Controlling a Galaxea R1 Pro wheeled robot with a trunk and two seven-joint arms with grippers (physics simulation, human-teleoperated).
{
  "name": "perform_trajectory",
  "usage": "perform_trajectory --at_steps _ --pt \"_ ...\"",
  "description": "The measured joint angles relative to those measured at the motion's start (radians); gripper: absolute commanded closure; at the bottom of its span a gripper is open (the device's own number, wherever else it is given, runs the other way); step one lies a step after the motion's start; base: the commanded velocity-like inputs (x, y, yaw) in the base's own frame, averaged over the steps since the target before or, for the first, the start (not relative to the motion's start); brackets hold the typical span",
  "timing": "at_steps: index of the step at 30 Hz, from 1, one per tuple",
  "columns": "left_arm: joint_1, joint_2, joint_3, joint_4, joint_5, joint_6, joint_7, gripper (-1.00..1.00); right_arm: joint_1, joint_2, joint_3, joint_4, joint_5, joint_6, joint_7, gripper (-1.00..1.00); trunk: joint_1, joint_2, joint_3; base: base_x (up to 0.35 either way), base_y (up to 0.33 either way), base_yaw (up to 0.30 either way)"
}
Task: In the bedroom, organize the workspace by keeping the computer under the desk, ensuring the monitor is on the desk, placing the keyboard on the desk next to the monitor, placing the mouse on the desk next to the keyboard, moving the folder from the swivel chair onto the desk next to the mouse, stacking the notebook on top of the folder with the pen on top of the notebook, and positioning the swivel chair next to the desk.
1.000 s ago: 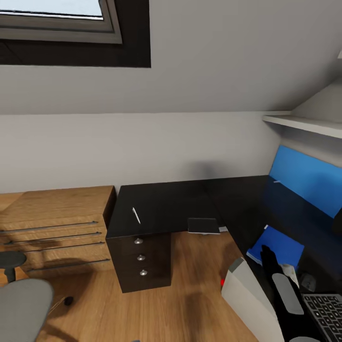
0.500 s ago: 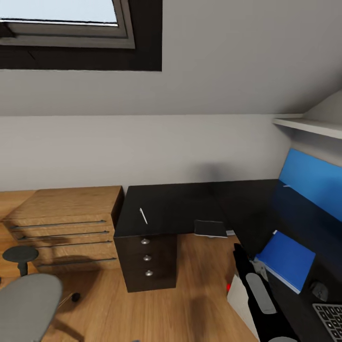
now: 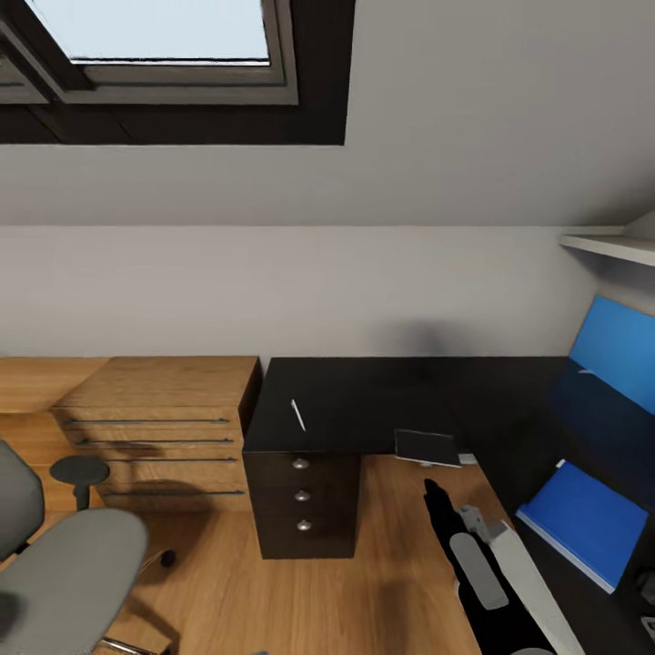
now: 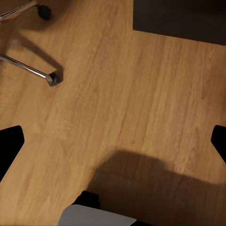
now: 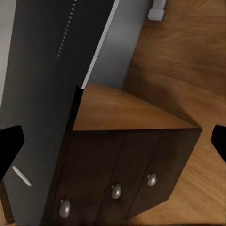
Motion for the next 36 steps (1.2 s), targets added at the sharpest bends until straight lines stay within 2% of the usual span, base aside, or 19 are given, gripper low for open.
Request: perform_trajectory --at_steps 8,14,22,26,27,31,33,36 --pt "0.000 0.000 0.000 0.000 0.000 0.000 0.000 -1.00 0.000 -0.002 0.003 0.001 0.000 0.000 0.000 -1.00 0.000 0.000 0.009 0.004 0.000 0.192" --pt "0.000 -0.001 -0.001 0.000 -0.001 0.000 0.000 -1.00 0.001 -0.006 -0.001 -0.002 -0.001 0.001 0.001 -1.00 0.000 0.000 0.013 0.184 0.000 0.111" --pt "0.000 0.000 -0.001 0.000 -0.002 0.000 0.000 -1.00 0.001 -0.043 -0.006 -0.002 -0.007 0.003 0.000 -1.00 -0.001 0.000 0.014 0.290 0.000 0.025" --pt "0.000 -0.005 -0.002 -0.002 -0.004 0.000 0.000 -1.00 0.001 -0.084 -0.010 -0.001 -0.010 0.006 0.003 -1.00 0.000 0.000 0.014 0.187 0.000 0.004" --pt "0.000 -0.014 -0.003 -0.007 -0.005 0.000 -0.001 -1.00 0.000 -0.126 -0.016 -0.001 -0.025 0.010 0.005 -1.00 0.000 0.000 0.014 0.038 0.000 0.001" --pt "0.000 -0.017 -0.003 -0.020 -0.006 0.000 -0.003 -1.00 0.001 -0.159 -0.020 0.000 -0.064 0.026 0.006 -1.00 0.000 0.000 0.014 0.021 0.000 0.000" --pt "0.000 -0.014 -0.002 -0.085 -0.006 0.005 -0.001 -1.00 0.000 -0.193 -0.021 0.000 -0.125 0.069 0.015 -1.00 0.000 0.000 0.014 0.006 0.000 0.000" --pt "0.000 -0.007 -0.001 -0.148 -0.004 0.011 0.000 -1.00 0.001 -0.214 -0.022 0.000 -0.155 0.103 0.030 -1.00 0.000 0.000 0.014 0.003 0.000 0.000"
